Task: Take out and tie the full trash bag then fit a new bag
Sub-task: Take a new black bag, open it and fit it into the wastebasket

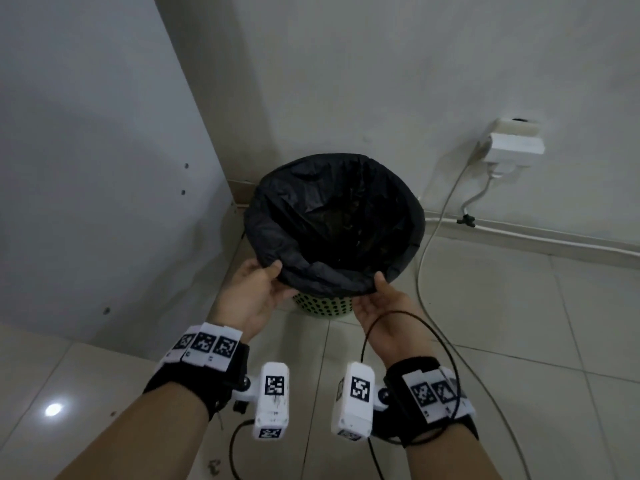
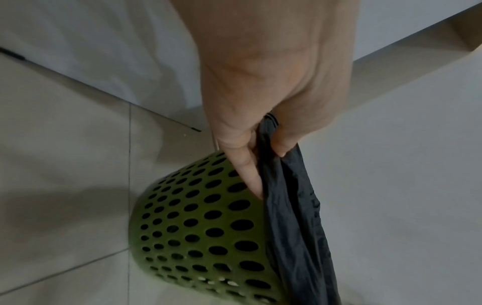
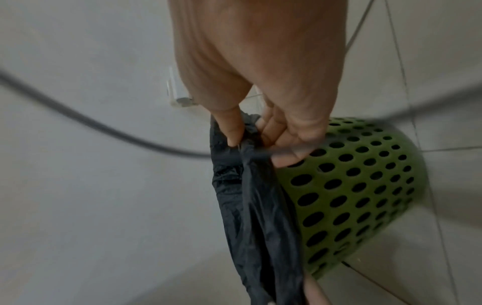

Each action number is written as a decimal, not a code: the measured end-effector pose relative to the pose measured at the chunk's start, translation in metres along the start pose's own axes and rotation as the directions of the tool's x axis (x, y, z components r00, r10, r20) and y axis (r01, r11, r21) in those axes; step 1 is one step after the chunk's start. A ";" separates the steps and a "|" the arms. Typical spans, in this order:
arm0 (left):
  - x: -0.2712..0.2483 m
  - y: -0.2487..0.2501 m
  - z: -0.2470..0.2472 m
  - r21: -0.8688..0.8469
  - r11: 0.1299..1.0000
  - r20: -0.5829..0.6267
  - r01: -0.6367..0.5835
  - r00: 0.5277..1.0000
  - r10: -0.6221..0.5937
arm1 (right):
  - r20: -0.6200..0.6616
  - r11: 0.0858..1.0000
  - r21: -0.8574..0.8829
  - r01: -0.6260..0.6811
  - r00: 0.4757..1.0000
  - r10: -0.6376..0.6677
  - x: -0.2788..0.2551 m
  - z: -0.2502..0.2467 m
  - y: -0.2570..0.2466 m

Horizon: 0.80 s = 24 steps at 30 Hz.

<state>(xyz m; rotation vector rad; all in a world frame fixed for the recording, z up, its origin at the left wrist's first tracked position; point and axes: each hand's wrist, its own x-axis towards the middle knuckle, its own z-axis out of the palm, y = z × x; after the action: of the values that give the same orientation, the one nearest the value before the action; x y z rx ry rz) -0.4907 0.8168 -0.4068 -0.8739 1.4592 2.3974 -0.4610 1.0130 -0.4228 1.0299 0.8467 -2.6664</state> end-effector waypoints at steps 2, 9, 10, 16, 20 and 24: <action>-0.004 -0.003 0.004 -0.047 0.997 0.034 0.056 0.998 -0.055 | 0.028 1.000 0.008 0.008 1.000 -0.009 -0.001 0.000 0.007; 0.006 -0.001 0.003 0.007 1.000 0.005 -0.016 1.000 0.016 | 0.013 0.995 -0.075 0.065 0.998 -0.064 0.005 -0.006 -0.001; 0.009 0.001 0.001 0.018 0.999 -0.008 -0.029 1.000 0.029 | 0.011 0.996 -0.065 0.066 0.998 -0.066 0.007 -0.007 -0.004; 0.005 0.001 -0.005 0.046 0.996 0.040 0.071 0.997 -0.073 | 0.106 0.999 0.033 0.007 0.994 -0.011 0.005 -0.005 0.003; 0.004 0.000 -0.002 0.027 0.998 0.039 0.053 0.998 -0.054 | 0.080 0.996 -0.088 -0.001 0.997 0.008 0.002 -0.005 0.007; 0.008 0.007 -0.002 0.049 0.998 0.062 0.040 0.997 -0.043 | 0.059 0.996 -0.061 0.065 0.996 -0.062 0.009 -0.008 -0.012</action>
<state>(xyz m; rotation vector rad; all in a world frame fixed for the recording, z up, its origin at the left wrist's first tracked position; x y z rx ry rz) -0.4998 0.8102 -0.4073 -0.8024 1.4542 2.3285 -0.4670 1.0276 -0.4282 0.9227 0.9608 -2.6884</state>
